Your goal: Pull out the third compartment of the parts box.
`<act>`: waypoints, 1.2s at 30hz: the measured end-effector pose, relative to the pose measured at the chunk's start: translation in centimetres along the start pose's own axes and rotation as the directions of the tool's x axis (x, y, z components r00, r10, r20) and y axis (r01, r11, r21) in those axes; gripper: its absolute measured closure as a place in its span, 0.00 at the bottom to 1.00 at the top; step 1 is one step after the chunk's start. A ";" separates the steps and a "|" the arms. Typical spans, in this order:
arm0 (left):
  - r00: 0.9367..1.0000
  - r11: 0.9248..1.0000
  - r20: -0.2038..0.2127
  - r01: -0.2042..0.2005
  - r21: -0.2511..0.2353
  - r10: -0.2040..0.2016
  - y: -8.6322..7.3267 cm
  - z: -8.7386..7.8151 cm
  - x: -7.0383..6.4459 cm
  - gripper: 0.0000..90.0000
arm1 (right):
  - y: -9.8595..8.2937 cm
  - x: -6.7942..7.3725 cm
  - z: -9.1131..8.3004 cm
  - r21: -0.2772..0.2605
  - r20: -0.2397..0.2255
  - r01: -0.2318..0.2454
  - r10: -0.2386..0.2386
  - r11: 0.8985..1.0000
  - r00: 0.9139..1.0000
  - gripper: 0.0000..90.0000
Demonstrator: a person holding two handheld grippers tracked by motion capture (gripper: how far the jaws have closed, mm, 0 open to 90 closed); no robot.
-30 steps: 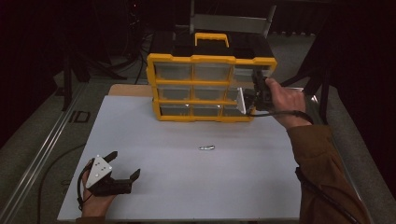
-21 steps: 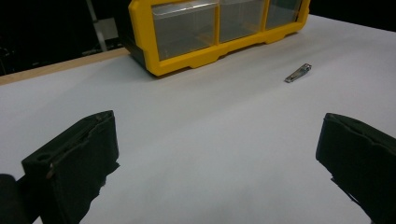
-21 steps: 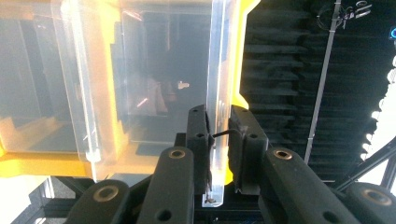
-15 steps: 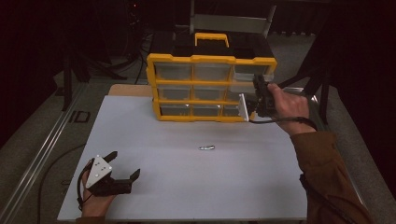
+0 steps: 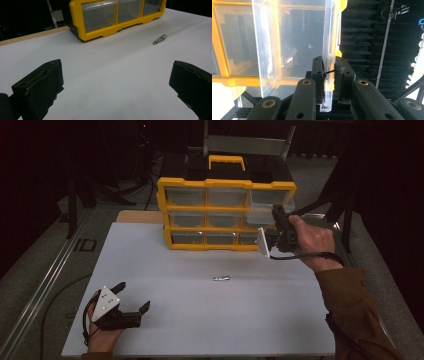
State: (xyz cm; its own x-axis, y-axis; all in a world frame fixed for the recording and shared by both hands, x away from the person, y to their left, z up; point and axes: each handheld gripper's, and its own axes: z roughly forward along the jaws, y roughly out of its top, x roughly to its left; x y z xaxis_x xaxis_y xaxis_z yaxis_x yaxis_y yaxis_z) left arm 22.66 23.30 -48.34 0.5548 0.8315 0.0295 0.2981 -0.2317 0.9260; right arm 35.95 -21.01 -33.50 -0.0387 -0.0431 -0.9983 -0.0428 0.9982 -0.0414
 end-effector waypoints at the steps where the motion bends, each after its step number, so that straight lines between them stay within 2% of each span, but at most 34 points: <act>1: 1.000 1.000 0.000 -0.001 0.000 0.001 0.0 0.0 0.0 0.00 | 0.0 0.0 -0.2 -0.004 0.002 0.003 -0.003 1.000 1.000 0.88; 11: 1.000 1.000 -0.001 0.000 -0.002 0.000 0.0 0.0 0.0 0.00 | -0.1 0.0 -1.3 -0.013 0.004 0.009 -0.009 1.000 1.000 0.88; 36: 1.000 1.000 -0.003 -0.003 0.001 0.003 0.0 0.0 0.0 0.00 | -0.4 0.1 -1.8 -0.017 0.002 0.016 -0.016 1.000 1.000 0.88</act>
State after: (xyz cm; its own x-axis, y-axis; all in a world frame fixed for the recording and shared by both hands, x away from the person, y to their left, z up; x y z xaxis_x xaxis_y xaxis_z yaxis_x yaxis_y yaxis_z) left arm 22.64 23.30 -48.33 0.5536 0.8322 0.0328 0.2974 -0.2344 0.9255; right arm 34.22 -21.51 -33.52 -0.0359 -0.0593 -0.9976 -0.0603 0.9965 -0.0571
